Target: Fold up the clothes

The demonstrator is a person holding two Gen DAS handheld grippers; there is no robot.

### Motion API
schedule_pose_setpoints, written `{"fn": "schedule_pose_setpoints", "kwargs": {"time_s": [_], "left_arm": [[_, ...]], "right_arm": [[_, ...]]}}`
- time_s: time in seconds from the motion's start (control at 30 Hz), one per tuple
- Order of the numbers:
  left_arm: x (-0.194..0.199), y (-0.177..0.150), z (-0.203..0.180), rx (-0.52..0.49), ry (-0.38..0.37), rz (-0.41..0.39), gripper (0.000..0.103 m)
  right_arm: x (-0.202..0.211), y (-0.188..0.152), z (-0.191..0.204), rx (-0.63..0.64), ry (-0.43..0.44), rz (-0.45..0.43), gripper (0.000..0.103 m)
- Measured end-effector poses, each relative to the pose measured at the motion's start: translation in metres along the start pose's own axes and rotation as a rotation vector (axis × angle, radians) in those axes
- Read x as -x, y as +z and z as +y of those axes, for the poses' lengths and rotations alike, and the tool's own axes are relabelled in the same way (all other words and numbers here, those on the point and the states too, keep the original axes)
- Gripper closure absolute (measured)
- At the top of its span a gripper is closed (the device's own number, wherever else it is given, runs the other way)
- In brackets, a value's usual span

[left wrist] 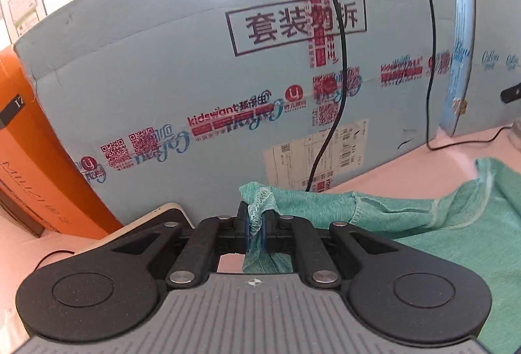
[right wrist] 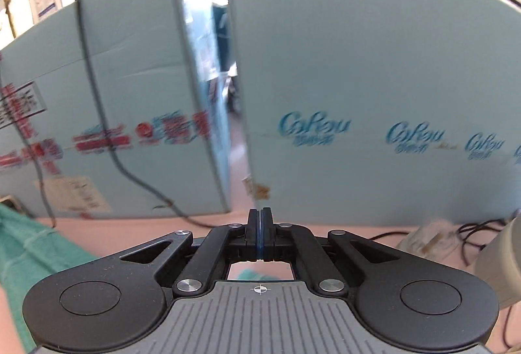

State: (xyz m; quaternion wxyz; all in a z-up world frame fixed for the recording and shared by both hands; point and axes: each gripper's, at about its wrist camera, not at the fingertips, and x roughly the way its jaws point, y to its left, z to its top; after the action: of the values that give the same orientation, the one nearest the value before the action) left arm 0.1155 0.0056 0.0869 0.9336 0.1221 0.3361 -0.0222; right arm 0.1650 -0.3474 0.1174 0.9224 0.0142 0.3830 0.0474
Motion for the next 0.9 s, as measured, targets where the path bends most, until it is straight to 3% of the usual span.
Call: {"fn": "schedule_pose_setpoints", "kwargs": {"time_s": [0.07, 0.13, 0.3, 0.37, 0.43, 0.47, 0.57, 0.63, 0.67, 0.73, 0.9], "left_arm": [[-0.009, -0.007, -0.003, 0.009, -0.007, 0.044, 0.097], [-0.015, -0.011, -0.007, 0.008, -0.016, 0.064, 0.097], [-0.022, -0.012, -0.013, -0.001, -0.014, 0.078, 0.096], [-0.019, -0.013, -0.011, 0.007, -0.01, 0.084, 0.095], [-0.02, -0.013, -0.011, 0.009, -0.006, 0.093, 0.095], [-0.02, -0.014, -0.011, 0.008, -0.004, 0.096, 0.095], [-0.019, -0.015, -0.014, 0.004, -0.004, 0.102, 0.095], [-0.018, -0.015, -0.015, 0.005, -0.006, 0.1, 0.095], [-0.017, -0.015, -0.016, 0.006, -0.008, 0.099, 0.095], [-0.016, -0.015, -0.019, 0.003, -0.017, 0.094, 0.095], [-0.006, -0.012, -0.027, -0.008, -0.049, 0.066, 0.091]], "right_arm": [[-0.006, 0.0, -0.006, 0.005, 0.039, 0.047, 0.102], [-0.014, -0.005, -0.006, 0.03, 0.067, 0.111, 0.094], [-0.039, -0.027, -0.016, 0.056, 0.053, 0.201, 0.089], [-0.051, -0.033, -0.019, 0.044, 0.052, 0.231, 0.078], [-0.061, -0.037, -0.014, 0.049, 0.054, 0.241, 0.049], [-0.064, -0.038, -0.013, 0.062, 0.049, 0.237, 0.047], [-0.078, -0.041, -0.009, 0.091, 0.049, 0.247, 0.049], [-0.087, -0.046, -0.009, 0.084, 0.08, 0.282, 0.072], [-0.087, -0.048, -0.009, 0.081, 0.096, 0.282, 0.076], [-0.083, -0.048, -0.007, 0.092, 0.098, 0.28, 0.096], [-0.071, -0.037, -0.01, 0.113, 0.001, 0.188, 0.098]]}}
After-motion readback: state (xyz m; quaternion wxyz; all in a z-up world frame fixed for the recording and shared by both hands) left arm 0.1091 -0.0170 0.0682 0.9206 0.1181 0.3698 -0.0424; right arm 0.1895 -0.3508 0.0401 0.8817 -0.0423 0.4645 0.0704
